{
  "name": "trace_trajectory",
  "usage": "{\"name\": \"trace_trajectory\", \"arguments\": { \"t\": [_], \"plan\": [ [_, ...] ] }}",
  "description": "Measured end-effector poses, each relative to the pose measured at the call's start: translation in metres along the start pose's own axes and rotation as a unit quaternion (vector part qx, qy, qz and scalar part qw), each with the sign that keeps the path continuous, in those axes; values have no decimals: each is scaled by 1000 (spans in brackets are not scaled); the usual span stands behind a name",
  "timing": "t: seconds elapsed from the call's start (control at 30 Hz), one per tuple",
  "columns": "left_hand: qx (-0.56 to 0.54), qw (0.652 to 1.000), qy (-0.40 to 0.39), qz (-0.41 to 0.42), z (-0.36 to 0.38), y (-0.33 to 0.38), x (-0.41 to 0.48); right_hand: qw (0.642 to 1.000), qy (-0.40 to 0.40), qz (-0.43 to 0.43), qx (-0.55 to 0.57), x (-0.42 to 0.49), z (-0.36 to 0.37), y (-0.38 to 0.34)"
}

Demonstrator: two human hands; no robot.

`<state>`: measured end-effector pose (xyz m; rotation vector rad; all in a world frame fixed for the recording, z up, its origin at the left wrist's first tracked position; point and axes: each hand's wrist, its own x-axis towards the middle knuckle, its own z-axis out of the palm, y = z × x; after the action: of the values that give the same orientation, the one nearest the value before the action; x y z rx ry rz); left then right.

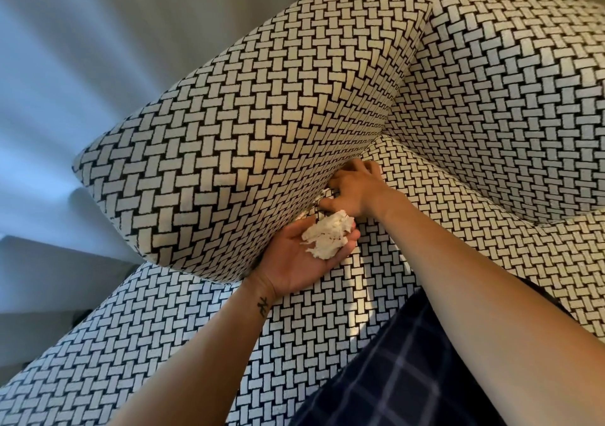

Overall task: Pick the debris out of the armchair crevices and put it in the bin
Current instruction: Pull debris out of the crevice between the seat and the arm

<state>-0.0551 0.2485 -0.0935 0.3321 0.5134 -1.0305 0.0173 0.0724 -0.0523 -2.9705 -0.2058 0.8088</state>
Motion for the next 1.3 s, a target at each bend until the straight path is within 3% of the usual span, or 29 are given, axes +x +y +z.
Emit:
{"name": "trace_trajectory", "arguments": {
  "t": [0.23,0.43,0.7,0.93,1.13,1.3],
  "plan": [
    [7,999,35,24,7,-3,-3,996,-71,51,-1,9,-4,-12],
    [2,1000,17,7,16,-4,-10,995,-36,28,88,4,7,-4],
    [-7,1000,22,19,15,-5,-5,994,-87,61,34,11,4,-17],
    [-3,1000,6,12,17,-4,-7,990,-27,19,135,10,16,-1],
    [-18,1000,-10,8,12,-4,-3,990,-84,28,110,7,8,-8],
    [-23,1000,-7,0,12,-4,-4,991,-11,51,127,10,19,-14]
  ]
}}
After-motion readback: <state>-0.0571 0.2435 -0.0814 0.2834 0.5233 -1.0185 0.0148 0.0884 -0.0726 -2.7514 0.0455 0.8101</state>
